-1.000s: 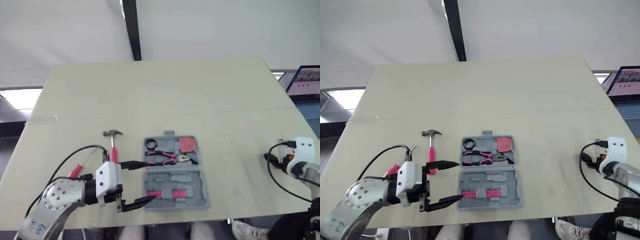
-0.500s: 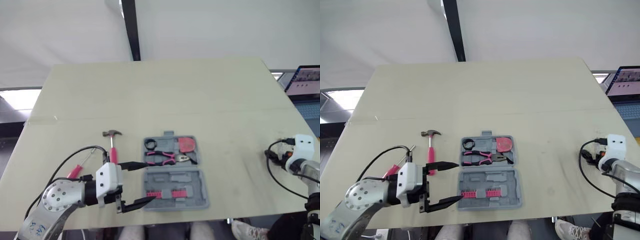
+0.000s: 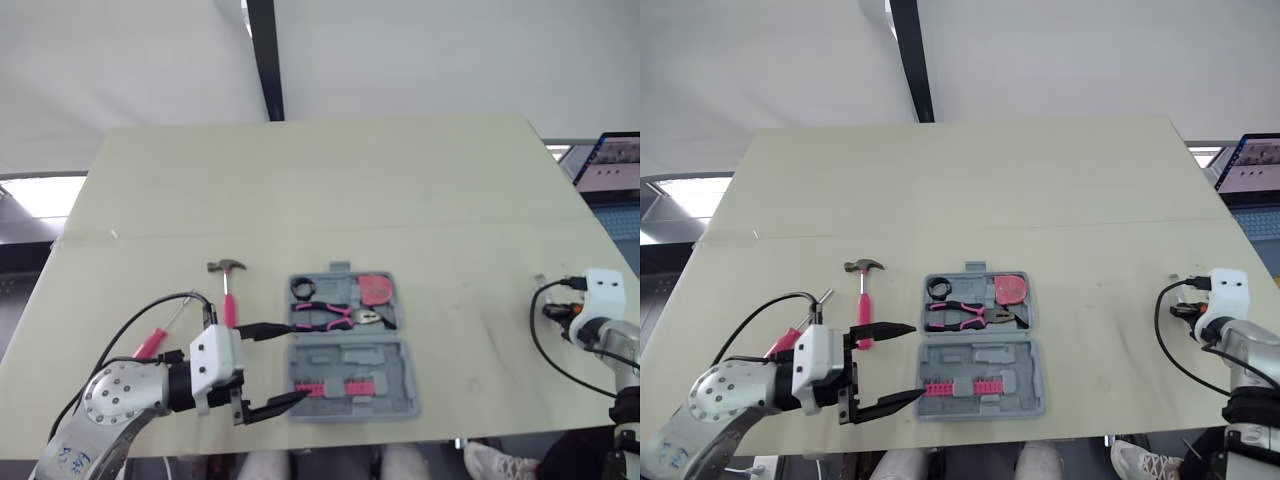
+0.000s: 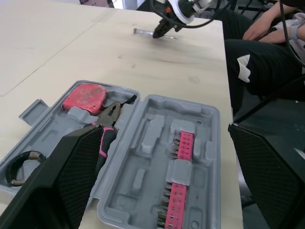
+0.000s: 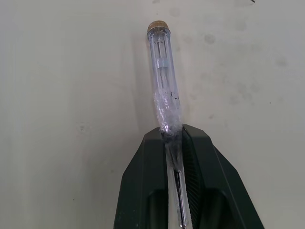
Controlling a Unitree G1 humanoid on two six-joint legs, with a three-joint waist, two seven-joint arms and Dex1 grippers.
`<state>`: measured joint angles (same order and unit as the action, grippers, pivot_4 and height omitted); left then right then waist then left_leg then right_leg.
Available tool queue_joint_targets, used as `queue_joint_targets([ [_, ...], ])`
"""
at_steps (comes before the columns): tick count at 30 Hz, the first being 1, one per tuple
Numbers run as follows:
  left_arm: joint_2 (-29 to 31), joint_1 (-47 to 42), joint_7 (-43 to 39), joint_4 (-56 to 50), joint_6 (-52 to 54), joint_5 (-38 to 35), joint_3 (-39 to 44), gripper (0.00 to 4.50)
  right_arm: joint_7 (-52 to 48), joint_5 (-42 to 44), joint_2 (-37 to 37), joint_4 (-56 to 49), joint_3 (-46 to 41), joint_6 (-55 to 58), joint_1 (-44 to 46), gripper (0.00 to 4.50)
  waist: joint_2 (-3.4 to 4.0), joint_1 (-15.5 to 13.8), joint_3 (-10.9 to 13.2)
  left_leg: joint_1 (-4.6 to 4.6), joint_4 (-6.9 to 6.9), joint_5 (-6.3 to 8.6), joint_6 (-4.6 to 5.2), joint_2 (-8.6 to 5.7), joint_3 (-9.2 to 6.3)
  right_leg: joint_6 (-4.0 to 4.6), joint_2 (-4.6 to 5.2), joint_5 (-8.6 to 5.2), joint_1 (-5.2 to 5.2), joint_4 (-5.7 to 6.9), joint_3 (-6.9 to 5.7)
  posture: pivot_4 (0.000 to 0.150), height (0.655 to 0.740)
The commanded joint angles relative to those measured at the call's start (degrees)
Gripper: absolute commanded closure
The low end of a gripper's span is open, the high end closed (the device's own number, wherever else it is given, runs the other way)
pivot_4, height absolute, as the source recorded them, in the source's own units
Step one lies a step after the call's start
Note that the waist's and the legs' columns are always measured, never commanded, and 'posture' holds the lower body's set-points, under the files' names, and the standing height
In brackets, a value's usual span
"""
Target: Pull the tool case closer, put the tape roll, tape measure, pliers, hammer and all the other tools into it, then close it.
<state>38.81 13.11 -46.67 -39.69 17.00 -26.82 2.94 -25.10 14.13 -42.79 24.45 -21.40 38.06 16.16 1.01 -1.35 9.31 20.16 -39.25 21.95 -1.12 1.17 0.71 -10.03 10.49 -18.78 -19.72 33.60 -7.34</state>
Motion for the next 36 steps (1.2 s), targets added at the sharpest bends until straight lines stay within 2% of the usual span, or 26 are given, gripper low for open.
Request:
queue_joint_targets([
  [1,-0.98,1.27,1.91,-0.09,0.3,-1.74,3.32,0.0,-6.37,2.01,-3.68,-11.5,2.63,4.28,-2.23,4.44,0.05,0.07,0.03,0.01,0.0,0.0,0.0,0.01,0.0,0.0,0.0,0.0,-0.02,0.0,0.0,0.15,0.74],
  [6,-0.93,4.59,2.08,0.42,0.2,-2.06,7.75,0.0,-20.47,8.3,-14.32,-34.35,9.62,12.66,-5.99,4.44,0.23,0.23,0.12,0.04,0.06,0.0,0.0,0.01,0.06,0.0,-0.01,0.0,-0.15,0.0,0.07,0.15,0.74],
  [8,-1.11,5.49,2.14,0.7,0.16,-2.2,8.94,0.0,-23.61,10.71,-17.91,-40.02,11.16,15.59,-5.2,4.44,0.21,0.05,0.13,0.04,0.05,0.0,0.0,0.03,0.05,0.0,-0.03,0.0,-0.13,-0.03,0.06,0.15,0.74],
  [14,-1.78,9.94,2.64,0.38,-0.29,-1.9,12.39,0.0,-30.96,18.84,-23.84,-52.45,21.14,26.44,7.45,4.44,-0.04,0.0,0.26,0.06,0.02,0.0,0.0,0.03,-0.01,0.0,-0.02,0.0,-0.09,-0.06,0.02,0.15,0.74],
  [18,-1.95,14.34,2.91,-1.86,0.26,-1.57,14.27,0.0,-32.92,19.97,-21.69,-56.73,33.39,32.77,21.45,4.44,-0.08,0.14,0.29,0.08,0.04,0.01,-0.01,0.05,-0.02,0.0,-0.03,0.0,-0.17,-0.07,0.03,0.15,0.74],
  [21,-1.81,16.43,3.61,-2.86,0.76,-1.1,15.32,0.0,-33.18,20.76,-17.16,-58.02,40.47,35.53,27.57,4.44,-0.25,0.18,0.37,0.11,0.05,0.01,-0.01,0.05,-0.01,0.0,-0.03,0.0,-0.19,-0.07,0.03,0.15,0.74],
  [29,-2.45,20.21,3.46,-3.3,0.03,-1.05,17.47,0.0,-30.79,10.55,-8.99,-54.15,58.18,29.72,32.51,4.44,-0.43,0.2,0.45,0.22,-0.01,0.0,-0.03,0.03,-0.01,0.01,-0.02,0.0,-0.35,0.04,0.02,0.15,0.74],
  [36,-3.23,21.87,3.35,-2.99,-0.99,0.36,17.36,0.0,-30.16,4.62,-2.04,-49.98,64.79,28.27,35.57,4.44,-0.43,1.14,0.45,0.4,0.01,-0.02,-0.06,0.03,0.08,0.02,-0.02,-0.01,-0.68,0.2,0.09,0.15,0.74],
])
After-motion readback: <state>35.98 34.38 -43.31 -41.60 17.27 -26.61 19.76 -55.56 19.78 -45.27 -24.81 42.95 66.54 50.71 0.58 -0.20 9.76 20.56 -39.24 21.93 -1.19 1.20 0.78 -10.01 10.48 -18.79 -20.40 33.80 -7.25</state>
